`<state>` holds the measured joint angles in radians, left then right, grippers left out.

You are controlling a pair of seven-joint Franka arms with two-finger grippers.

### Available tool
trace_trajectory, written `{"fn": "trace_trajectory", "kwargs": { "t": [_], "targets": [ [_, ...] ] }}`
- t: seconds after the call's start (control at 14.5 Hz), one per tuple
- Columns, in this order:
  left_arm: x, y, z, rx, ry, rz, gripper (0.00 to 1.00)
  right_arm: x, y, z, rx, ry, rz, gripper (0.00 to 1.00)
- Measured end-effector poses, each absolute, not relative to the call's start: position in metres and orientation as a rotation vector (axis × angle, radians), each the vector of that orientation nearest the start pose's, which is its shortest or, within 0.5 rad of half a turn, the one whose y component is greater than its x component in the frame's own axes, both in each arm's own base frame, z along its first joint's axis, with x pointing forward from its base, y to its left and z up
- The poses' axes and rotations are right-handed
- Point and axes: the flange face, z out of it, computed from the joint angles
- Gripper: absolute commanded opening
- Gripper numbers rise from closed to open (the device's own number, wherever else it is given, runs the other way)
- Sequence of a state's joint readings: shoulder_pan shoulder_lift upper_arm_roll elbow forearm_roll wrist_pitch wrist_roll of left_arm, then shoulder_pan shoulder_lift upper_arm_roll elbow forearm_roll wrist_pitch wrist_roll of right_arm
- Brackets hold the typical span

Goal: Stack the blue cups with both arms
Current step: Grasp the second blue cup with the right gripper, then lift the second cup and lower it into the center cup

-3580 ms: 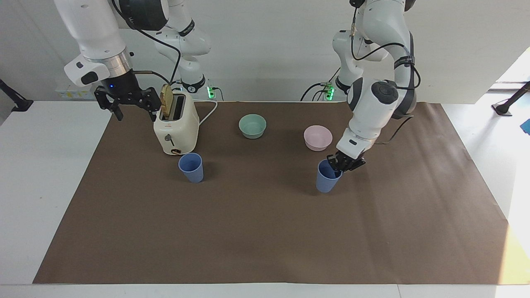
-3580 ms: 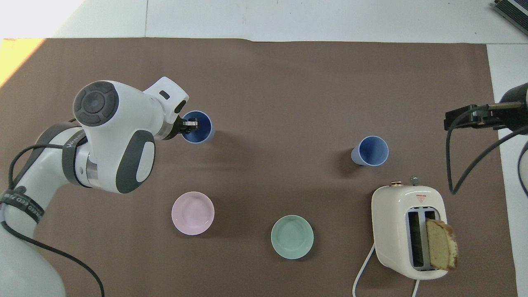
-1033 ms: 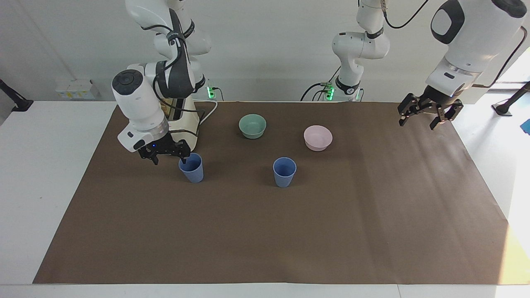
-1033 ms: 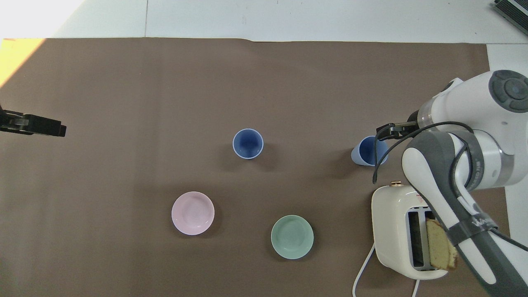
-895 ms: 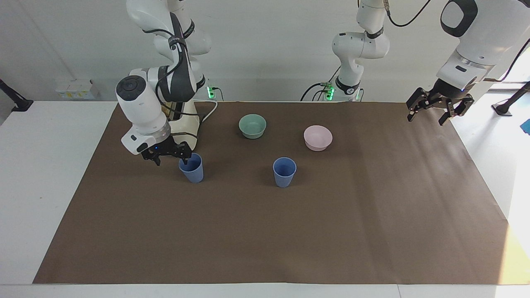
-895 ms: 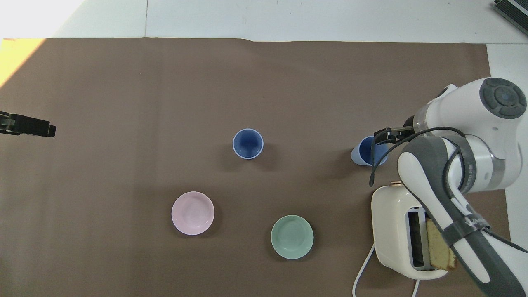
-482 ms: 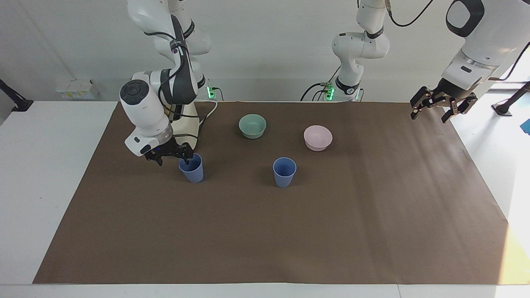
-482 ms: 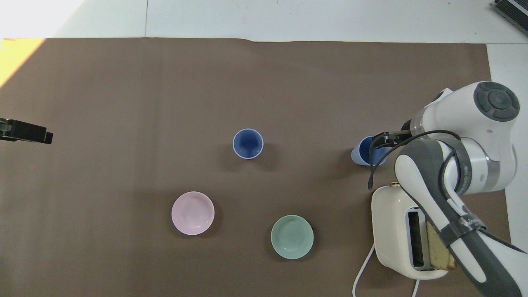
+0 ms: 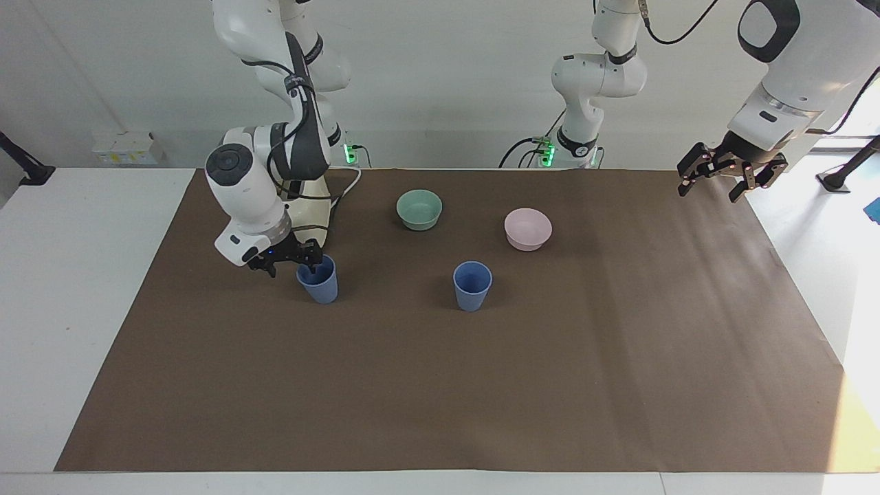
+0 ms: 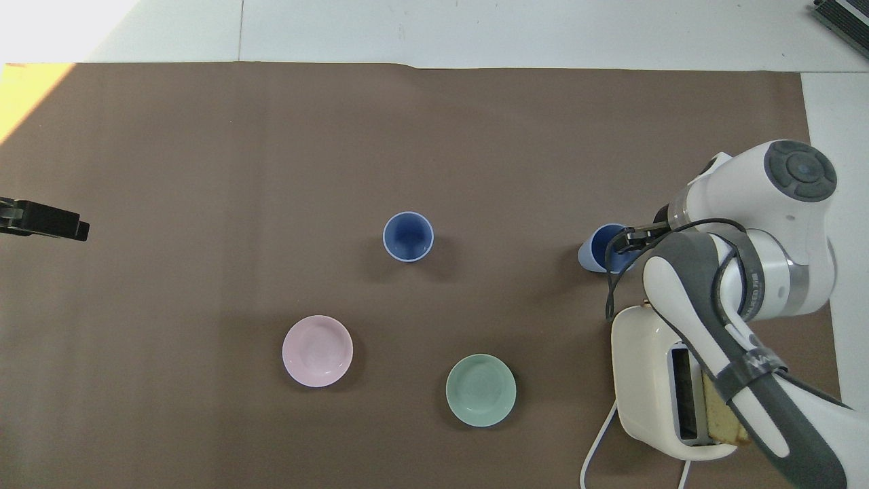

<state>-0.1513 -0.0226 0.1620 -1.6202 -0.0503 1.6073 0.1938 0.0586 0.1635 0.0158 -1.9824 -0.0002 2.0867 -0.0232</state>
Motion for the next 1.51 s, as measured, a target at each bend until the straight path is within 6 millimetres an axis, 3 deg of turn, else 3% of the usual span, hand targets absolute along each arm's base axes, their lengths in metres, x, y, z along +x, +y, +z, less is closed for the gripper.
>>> {"fn": "trace_trajectory", "kwargs": {
  "t": [0.14, 0.34, 0.48, 0.69, 0.83, 1.03, 1.24, 1.51],
  "targets": [
    [0.551, 0.002, 0.618, -3.179, 0.287, -0.036, 1.00, 0.578, 0.043, 0.376, -3.135, -0.154, 0.103, 0.40],
    [0.551, 0.003, 0.618, -3.179, 0.284, -0.037, 1.00, 0.576, 0.043, 0.368, -3.135, -0.155, 0.098, 0.00],
    [0.551, 0.003, 0.618, -3.179, 0.281, -0.036, 1.00, 0.576, 0.045, 0.368, -3.134, -0.158, 0.091, 0.00],
    [0.551, 0.004, 0.617, -3.181, 0.259, -0.034, 1.00, 0.583, 0.069, 0.388, -3.118, -0.206, 0.024, 0.00],
    [0.551, 0.004, 0.617, -3.182, 0.255, -0.034, 1.00, 0.589, 0.086, 0.406, -3.116, -0.216, -0.012, 0.00],
    [0.551, 0.004, 0.617, -3.182, 0.254, -0.034, 1.00, 0.596, 0.107, 0.451, -3.112, -0.172, -0.014, 0.00],
    [0.551, 0.004, 0.617, -3.182, 0.252, -0.034, 1.00, 0.592, 0.162, 0.501, -3.087, -0.009, -0.013, 0.00],
    [0.551, 0.005, 0.617, -3.182, 0.251, -0.034, 1.00, 0.583, 0.258, 0.537, -3.059, 0.151, -0.044, 0.00]
  ]
}}
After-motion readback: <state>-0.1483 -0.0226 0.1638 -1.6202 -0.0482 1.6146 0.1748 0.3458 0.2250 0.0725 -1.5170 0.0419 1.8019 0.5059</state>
